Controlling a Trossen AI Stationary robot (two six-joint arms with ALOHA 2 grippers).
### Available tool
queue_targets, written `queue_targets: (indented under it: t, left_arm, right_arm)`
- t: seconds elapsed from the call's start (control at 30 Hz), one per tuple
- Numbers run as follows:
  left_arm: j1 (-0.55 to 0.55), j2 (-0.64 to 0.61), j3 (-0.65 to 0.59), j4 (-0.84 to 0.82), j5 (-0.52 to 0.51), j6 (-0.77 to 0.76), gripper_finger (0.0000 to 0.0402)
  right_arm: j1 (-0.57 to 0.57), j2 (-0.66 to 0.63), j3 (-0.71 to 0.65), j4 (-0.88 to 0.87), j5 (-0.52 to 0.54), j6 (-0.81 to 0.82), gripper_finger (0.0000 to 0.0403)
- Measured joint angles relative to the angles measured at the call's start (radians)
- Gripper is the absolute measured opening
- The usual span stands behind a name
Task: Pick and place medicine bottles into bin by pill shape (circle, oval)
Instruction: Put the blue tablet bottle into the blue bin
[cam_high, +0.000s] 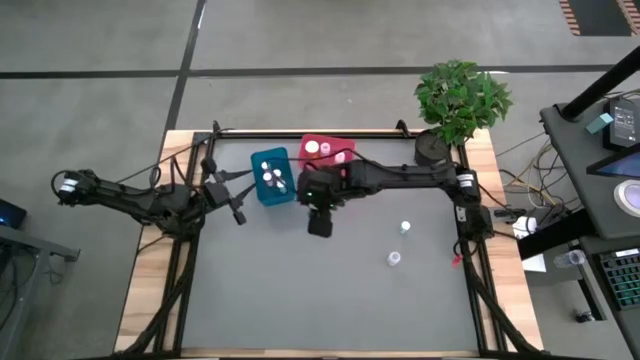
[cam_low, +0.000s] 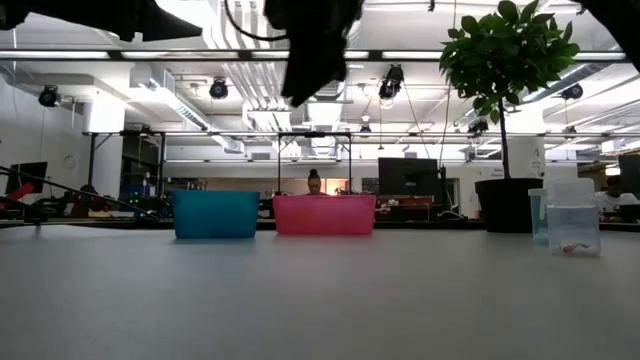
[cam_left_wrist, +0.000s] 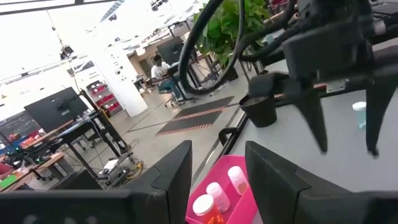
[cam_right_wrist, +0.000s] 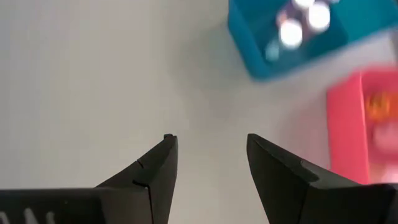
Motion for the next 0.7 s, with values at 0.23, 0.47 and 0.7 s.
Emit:
queue_targets:
  t: [0.23, 0.47, 0.7]
  left_arm:
    - [0.0, 0.0, 0.0, 0.001, 0.0, 0.0, 0.0132]
    - [0.0, 0.001, 0.0, 0.0, 0.0, 0.0, 0.0132]
    - [0.0, 0.001, 0.0, 0.001, 0.0, -0.002, 0.0132]
  right_arm:
    - [0.045, -0.068, -0.025, -0.259, -0.001, 0.262, 0.018]
    - [0.096, -0.17, -0.174, -0.322, 0.0, 0.463, 0.018]
    - [0.112, -0.321, -0.445, -0.316, 0.005, 0.661, 0.018]
